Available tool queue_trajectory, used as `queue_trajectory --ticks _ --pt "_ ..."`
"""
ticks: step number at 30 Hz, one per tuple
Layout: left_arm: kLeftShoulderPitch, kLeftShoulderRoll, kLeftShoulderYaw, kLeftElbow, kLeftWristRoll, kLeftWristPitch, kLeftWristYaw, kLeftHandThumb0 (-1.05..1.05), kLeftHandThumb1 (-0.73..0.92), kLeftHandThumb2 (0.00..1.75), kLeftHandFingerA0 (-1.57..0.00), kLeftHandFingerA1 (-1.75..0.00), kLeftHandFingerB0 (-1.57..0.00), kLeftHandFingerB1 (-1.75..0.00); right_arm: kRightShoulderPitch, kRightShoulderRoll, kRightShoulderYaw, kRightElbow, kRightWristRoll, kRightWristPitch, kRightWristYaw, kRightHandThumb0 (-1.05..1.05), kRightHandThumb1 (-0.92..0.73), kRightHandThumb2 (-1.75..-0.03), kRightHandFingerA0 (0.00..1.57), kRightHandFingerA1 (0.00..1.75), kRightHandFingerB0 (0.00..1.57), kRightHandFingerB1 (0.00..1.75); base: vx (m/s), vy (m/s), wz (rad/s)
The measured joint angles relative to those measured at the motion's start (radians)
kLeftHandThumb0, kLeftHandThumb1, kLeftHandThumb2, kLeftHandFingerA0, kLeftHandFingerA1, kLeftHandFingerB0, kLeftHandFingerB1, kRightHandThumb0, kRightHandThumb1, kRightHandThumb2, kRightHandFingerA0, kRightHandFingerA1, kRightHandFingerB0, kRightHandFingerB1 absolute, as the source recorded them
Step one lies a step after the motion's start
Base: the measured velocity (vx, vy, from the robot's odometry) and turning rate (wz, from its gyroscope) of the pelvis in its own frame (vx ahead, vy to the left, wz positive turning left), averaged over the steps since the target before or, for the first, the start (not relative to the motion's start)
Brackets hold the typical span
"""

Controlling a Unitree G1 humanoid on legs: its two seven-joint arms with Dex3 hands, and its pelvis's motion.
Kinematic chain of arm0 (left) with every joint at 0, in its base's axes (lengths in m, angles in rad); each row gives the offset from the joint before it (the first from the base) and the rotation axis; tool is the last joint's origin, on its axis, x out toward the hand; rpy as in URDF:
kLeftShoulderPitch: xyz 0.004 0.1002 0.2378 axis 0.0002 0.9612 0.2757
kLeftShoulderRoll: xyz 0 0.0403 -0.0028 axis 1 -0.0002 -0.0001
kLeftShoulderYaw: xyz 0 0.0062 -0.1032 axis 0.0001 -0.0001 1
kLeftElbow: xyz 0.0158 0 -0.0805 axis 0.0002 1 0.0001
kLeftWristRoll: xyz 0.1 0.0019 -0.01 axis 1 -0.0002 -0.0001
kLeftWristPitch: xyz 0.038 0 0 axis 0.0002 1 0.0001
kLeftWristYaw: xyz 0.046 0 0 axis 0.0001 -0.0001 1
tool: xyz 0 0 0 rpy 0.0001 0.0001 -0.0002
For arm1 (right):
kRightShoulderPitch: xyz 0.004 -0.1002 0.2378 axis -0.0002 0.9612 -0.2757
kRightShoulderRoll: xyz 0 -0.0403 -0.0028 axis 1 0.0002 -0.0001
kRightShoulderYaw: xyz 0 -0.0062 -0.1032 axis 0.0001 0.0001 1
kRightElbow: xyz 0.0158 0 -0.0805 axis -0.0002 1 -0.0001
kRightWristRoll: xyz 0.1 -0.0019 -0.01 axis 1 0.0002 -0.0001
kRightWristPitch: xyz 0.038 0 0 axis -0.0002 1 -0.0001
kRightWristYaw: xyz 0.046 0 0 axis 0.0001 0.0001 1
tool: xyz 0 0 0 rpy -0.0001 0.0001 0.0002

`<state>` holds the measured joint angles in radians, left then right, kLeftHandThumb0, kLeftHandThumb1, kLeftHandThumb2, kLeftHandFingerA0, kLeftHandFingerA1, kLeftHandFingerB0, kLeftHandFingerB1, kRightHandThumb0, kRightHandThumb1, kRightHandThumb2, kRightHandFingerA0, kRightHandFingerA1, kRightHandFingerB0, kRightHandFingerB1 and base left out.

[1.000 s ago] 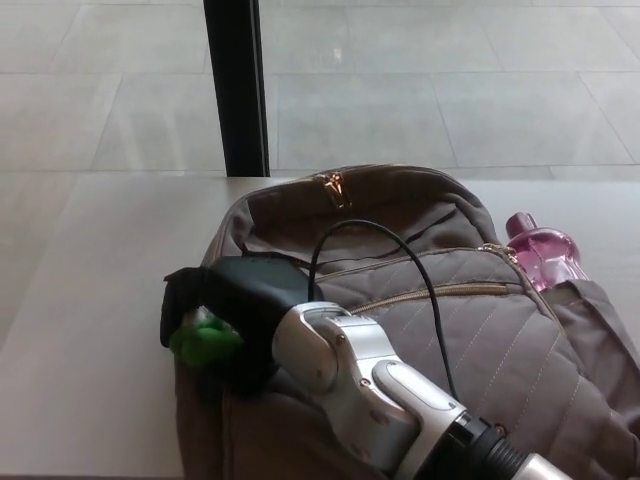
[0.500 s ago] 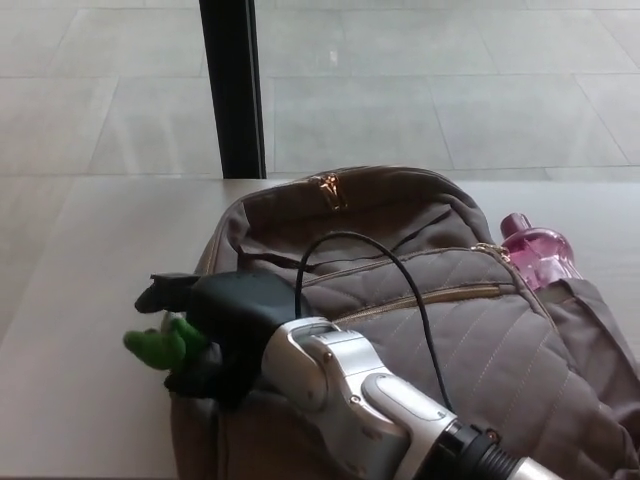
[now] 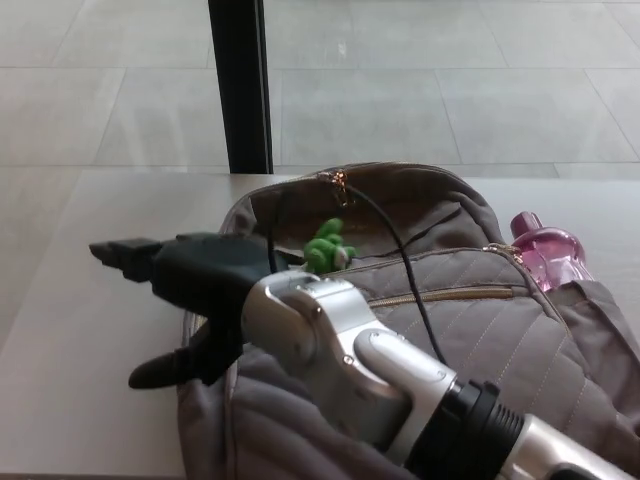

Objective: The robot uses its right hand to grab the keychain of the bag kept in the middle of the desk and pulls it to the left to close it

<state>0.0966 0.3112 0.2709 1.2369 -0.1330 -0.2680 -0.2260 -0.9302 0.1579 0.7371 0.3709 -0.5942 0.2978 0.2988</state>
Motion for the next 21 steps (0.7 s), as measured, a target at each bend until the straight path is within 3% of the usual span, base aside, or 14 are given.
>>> queue_trajectory --ticks 2,3,6,7,8,9,10,11,15,16,17,18,19,21 --pt "0.002 0.000 0.000 0.000 0.000 0.000 0.000 -0.68 0.88 0.66 -0.69 -0.52 -0.54 -0.46 -0.021 -0.030 -0.021 -0.017 0.007 0.002 0.024 -1.02 -0.55 -0.90 0.00 0.00 0.00 0.00 0.00 0.000 0.00" --pt "0.004 0.000 0.000 0.000 0.000 0.000 0.000 -0.69 0.89 0.67 -0.67 -0.50 -0.53 -0.44 -0.034 -0.051 -0.036 -0.027 0.011 0.004 0.040 -1.05 -0.75 -0.64 0.00 0.00 0.00 0.00 0.00 0.000 0.00" --pt "0.008 0.000 -0.001 -0.001 0.000 0.000 0.001 -0.73 0.74 0.83 -0.64 -0.57 -0.49 -0.51 -0.069 -0.108 -0.069 -0.043 0.019 0.009 0.081 -1.05 -0.80 -0.67 0.00 0.00 0.00 0.00 0.00 0.000 0.00" --pt "0.009 0.000 -0.002 -0.001 0.000 0.000 0.001 -0.68 0.88 0.66 -0.69 -0.50 -0.54 -0.44 -0.083 -0.132 -0.083 -0.048 0.022 0.010 0.097 -1.05 -0.81 -0.68 0.00 0.00 0.00 0.00 0.00 0.000 0.00" --pt "0.011 0.000 -0.002 -0.001 0.000 0.000 0.001 -0.67 0.88 0.67 -0.68 -0.50 -0.53 -0.44 -0.099 -0.159 -0.097 -0.052 0.026 0.010 0.114 -1.05 -0.66 -1.01 0.00 0.00 0.00 0.00 0.00 0.000 0.00" --pt "0.011 0.000 -0.002 -0.001 0.000 0.000 0.001 -0.67 0.88 0.66 -0.67 -0.50 -0.53 -0.45 -0.108 -0.174 -0.107 -0.054 0.029 0.010 0.123 -1.05 -0.82 -0.68 0.00 0.00 0.00 0.04 0.00 0.000 0.00" --pt "0.012 0.000 -0.002 -0.001 0.000 0.000 0.002 -0.67 0.88 0.67 -0.67 -0.50 -0.53 -0.45 -0.122 -0.201 -0.123 -0.056 0.035 0.011 0.140 -1.05 -0.85 -0.67 0.00 0.00 0.00 0.13 0.00 0.000 0.00" --pt "0.013 0.000 -0.002 -0.001 0.000 0.000 0.002 -0.73 0.74 0.83 -0.64 -0.57 -0.50 -0.51 -0.133 -0.221 -0.137 -0.057 0.041 0.012 0.153 -1.04 -0.69 -1.12 0.00 0.19 0.04 0.00 0.00 0.000 0.00" --pt "0.015 0.000 -0.003 -0.001 0.000 0.000 0.003 -0.67 0.87 0.66 -0.69 -0.54 -0.55 -0.47 -0.184 -0.309 -0.227 -0.060 0.077 0.027 0.211 -0.84 -0.72 -1.07 0.01 0.20 0.05 0.28 0.00 0.000 0.00" --pt "0.015 0.000 -0.003 -0.001 0.000 0.000 0.003 -0.67 0.87 0.65 -0.69 -0.53 -0.55 -0.47 -0.199 -0.335 -0.257 -0.061 0.089 0.036 0.227 -0.81 -0.88 -0.68 0.09 0.32 0.16 0.26 0.00 0.000 0.00" --pt "0.015 0.000 -0.003 -0.001 0.000 0.000 0.003 -0.67 0.87 0.65 -0.69 -0.53 -0.55 -0.47 -0.214 -0.361 -0.288 -0.061 0.100 0.043 0.240 -0.81 -0.88 -0.68 0.09 0.32 0.16 0.26 0.00 0.000 0.00" --pt "0.015 0.000 -0.003 -0.001 0.000 0.000 0.003 -0.67 0.88 0.66 -0.69 -0.50 -0.54 -0.46 -0.227 -0.389 -0.320 -0.059 0.111 0.047 0.251 -0.37 -0.48 -1.08 0.02 0.52 0.00 0.47 0.00 0.000 0.00" --pt "0.015 0.000 -0.003 -0.001 0.000 0.000 0.003 -0.66 0.88 0.66 -0.69 -0.51 -0.54 -0.46 -0.240 -0.422 -0.357 -0.054 0.123 0.051 0.262 -0.82 -0.88 -0.68 0.09 0.30 0.18 0.26 0.00 0.000 0.00" --pt "0.016 0.000 -0.003 -0.001 0.000 0.000 0.004 -0.68 0.88 0.67 -0.67 -0.52 -0.53 -0.46 -0.254 -0.473 -0.410 -0.046 0.140 0.055 0.276 -0.82 -0.90 -0.68 0.08 0.28 0.15 0.24 0.00 0.000 0.00"
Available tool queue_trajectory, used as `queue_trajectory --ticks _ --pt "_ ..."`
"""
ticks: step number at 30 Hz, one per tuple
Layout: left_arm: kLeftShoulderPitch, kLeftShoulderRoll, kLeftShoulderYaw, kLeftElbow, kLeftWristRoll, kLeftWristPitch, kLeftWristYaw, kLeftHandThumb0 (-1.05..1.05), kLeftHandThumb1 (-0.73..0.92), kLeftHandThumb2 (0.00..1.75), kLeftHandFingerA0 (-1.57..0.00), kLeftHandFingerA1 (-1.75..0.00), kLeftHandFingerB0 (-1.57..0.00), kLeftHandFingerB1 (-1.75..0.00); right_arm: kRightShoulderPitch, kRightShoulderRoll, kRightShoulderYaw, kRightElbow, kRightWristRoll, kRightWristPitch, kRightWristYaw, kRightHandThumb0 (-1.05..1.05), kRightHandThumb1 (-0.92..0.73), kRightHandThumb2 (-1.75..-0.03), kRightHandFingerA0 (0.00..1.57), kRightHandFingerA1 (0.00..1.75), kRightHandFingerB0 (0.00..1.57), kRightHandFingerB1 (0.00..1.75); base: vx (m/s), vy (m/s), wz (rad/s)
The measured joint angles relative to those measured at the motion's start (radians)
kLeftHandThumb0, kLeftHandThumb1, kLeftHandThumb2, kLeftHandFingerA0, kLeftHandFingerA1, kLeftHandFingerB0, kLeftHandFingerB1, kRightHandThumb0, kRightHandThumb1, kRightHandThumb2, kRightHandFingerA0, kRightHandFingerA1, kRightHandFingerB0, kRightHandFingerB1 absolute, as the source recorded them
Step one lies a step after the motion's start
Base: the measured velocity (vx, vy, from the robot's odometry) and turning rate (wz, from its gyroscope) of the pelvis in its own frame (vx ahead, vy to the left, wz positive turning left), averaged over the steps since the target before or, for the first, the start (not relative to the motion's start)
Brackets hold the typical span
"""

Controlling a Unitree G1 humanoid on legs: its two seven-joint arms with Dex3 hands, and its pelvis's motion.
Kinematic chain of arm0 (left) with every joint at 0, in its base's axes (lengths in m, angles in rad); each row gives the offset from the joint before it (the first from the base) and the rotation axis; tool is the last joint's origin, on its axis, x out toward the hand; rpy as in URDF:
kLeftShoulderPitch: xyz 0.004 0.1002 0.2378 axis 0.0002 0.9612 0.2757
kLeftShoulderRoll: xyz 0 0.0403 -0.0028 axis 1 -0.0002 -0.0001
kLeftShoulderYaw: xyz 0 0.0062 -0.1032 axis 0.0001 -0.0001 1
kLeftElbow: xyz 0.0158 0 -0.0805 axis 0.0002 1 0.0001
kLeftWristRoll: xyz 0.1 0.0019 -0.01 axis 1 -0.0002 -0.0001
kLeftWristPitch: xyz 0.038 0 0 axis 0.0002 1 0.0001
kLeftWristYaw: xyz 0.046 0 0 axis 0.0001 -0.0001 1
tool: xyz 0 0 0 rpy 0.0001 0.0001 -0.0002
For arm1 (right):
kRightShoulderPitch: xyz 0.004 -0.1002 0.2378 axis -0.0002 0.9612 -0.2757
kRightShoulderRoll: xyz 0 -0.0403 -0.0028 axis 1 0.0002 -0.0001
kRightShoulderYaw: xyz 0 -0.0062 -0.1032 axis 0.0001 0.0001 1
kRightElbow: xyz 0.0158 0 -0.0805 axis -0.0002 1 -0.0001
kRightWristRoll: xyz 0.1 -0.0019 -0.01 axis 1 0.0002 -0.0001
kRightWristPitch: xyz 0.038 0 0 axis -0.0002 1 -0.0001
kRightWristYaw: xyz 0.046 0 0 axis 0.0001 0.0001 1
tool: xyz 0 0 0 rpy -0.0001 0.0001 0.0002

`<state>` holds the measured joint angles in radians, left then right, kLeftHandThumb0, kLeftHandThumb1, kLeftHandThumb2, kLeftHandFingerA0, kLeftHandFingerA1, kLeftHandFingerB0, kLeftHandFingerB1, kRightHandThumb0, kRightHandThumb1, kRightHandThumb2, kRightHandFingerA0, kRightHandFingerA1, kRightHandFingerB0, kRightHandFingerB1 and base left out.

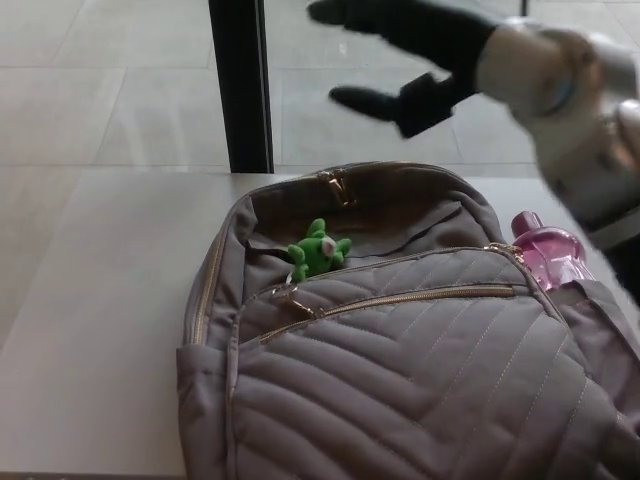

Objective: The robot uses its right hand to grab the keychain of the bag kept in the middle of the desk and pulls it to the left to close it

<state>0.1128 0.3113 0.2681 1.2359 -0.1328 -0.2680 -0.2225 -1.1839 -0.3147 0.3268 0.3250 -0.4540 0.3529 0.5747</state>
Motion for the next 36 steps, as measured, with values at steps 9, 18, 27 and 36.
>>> queue_trajectory --ticks 9,18,27,36 --pt "0.000 0.000 0.000 0.000 0.000 0.000 0.000 -0.68 0.87 0.66 -0.68 -0.53 -0.55 -0.46 0.039 -0.289 -0.271 0.041 0.073 0.008 0.057 -0.90 -0.87 -0.67 0.16 0.62 0.19 0.40 0.00 0.000 0.00" --pt "-0.001 0.000 0.001 0.000 0.000 0.000 -0.001 -0.70 0.84 0.65 -0.70 -0.54 -0.56 -0.47 0.374 -0.476 -0.563 0.056 0.096 -0.001 0.064 -0.78 -0.83 -0.64 0.06 1.16 0.06 0.62 0.00 0.000 0.00" --pt "0.000 0.000 0.003 0.000 -0.001 0.000 -0.001 -0.68 0.86 0.65 -0.67 -0.54 -0.52 -0.46 0.757 -0.482 -0.835 0.119 0.138 -0.017 0.044 -0.64 -0.85 -0.57 0.39 1.38 0.09 0.79 0.00 0.000 0.00" --pt "0.008 0.000 0.014 0.002 -0.001 0.000 -0.003 -0.67 0.85 0.65 -0.70 -0.56 -0.56 -0.48 1.069 -0.420 -1.111 0.266 0.202 -0.028 -0.013 -0.62 -0.81 -0.59 0.25 1.07 0.00 0.72 0.00 0.000 0.00"
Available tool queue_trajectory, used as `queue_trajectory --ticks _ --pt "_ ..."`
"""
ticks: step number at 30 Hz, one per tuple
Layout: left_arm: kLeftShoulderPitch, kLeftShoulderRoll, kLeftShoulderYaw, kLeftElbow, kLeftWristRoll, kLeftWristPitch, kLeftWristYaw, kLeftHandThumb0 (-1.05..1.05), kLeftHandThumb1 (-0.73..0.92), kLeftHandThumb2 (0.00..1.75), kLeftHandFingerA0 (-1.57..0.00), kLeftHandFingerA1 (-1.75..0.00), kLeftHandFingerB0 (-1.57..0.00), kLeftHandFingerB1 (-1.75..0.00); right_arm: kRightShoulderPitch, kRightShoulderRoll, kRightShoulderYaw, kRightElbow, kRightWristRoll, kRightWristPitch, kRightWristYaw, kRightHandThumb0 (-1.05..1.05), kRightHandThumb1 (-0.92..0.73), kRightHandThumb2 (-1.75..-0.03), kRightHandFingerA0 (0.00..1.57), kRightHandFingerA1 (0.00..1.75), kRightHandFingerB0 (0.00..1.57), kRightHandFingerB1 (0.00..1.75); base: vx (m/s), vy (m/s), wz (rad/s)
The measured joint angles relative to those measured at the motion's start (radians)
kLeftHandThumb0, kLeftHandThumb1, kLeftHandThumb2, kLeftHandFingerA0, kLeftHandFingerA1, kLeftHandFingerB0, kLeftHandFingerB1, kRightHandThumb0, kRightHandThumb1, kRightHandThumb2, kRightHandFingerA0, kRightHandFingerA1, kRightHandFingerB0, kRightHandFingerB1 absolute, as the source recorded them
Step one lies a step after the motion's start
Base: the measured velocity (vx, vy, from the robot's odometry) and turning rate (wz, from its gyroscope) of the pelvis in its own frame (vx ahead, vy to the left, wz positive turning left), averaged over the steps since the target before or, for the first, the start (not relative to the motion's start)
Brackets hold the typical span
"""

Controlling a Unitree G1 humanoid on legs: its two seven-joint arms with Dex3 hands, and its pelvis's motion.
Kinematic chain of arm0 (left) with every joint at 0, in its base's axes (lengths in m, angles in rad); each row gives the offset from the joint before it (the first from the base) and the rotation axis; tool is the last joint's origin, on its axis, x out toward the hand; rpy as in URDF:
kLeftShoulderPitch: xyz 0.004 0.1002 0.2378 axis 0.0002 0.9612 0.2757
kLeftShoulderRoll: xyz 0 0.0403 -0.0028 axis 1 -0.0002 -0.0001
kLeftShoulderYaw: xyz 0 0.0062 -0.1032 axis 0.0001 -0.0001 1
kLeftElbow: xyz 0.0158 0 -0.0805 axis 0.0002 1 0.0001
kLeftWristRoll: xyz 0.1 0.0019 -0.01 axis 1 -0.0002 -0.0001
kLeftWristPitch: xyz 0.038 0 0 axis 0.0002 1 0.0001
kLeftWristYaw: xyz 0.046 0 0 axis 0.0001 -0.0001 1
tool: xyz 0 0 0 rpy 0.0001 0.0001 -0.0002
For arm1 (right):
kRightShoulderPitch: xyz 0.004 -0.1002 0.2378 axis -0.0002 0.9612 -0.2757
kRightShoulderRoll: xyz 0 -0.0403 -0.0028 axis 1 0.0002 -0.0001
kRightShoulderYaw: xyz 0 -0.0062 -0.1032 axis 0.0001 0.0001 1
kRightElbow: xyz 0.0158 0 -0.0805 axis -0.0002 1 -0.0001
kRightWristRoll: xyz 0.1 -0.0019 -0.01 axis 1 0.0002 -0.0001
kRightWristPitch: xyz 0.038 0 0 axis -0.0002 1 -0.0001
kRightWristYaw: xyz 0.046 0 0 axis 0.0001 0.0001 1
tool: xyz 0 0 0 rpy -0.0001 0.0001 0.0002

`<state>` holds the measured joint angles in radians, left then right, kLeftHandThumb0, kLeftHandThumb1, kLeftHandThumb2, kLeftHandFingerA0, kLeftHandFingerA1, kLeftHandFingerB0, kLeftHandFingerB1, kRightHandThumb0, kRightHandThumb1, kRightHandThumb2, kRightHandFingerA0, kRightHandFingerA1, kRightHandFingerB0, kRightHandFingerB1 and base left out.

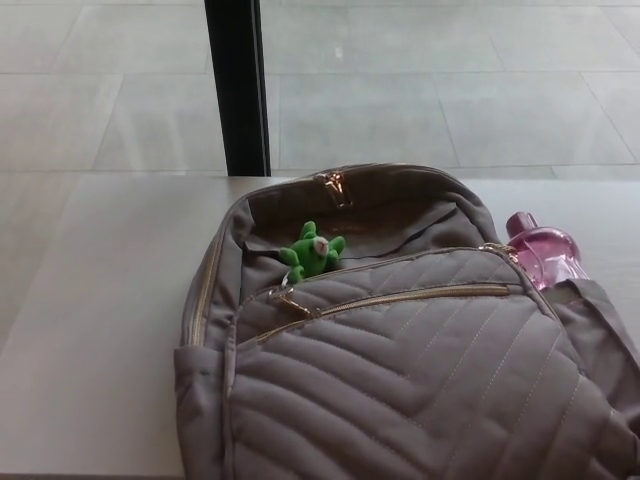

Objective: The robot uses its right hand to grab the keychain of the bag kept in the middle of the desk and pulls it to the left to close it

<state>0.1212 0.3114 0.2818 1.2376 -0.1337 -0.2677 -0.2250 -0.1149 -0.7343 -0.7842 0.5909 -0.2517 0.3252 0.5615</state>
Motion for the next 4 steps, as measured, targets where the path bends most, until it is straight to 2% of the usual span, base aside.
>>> queue_trajectory --ticks 2,3,4 --pt "0.003 0.000 0.003 0.001 0.000 0.000 0.000 -0.68 0.85 0.65 -0.69 -0.56 -0.56 -0.48 0.047 0.023 -0.057 0.025 0.017 -0.001 -0.015 -0.61 -0.82 -0.59 0.27 1.10 0.01 0.70 0.00 0.000 0.00" --pt "0.005 0.000 0.005 0.001 0.000 0.000 0.000 -0.68 0.85 0.65 -0.70 -0.58 -0.59 -0.50 0.071 0.037 -0.088 0.037 0.025 -0.001 -0.024 -0.58 -0.79 -0.62 0.19 1.11 0.00 0.61 0.00 0.000 0.00" --pt "0.005 0.000 0.005 0.002 0.000 0.000 0.000 -0.68 0.85 0.65 -0.70 -0.58 -0.59 -0.50 0.078 0.041 -0.098 0.041 0.028 -0.001 -0.027 -0.58 -0.79 -0.62 0.19 1.11 0.00 0.61 0.00 0.000 0.00"
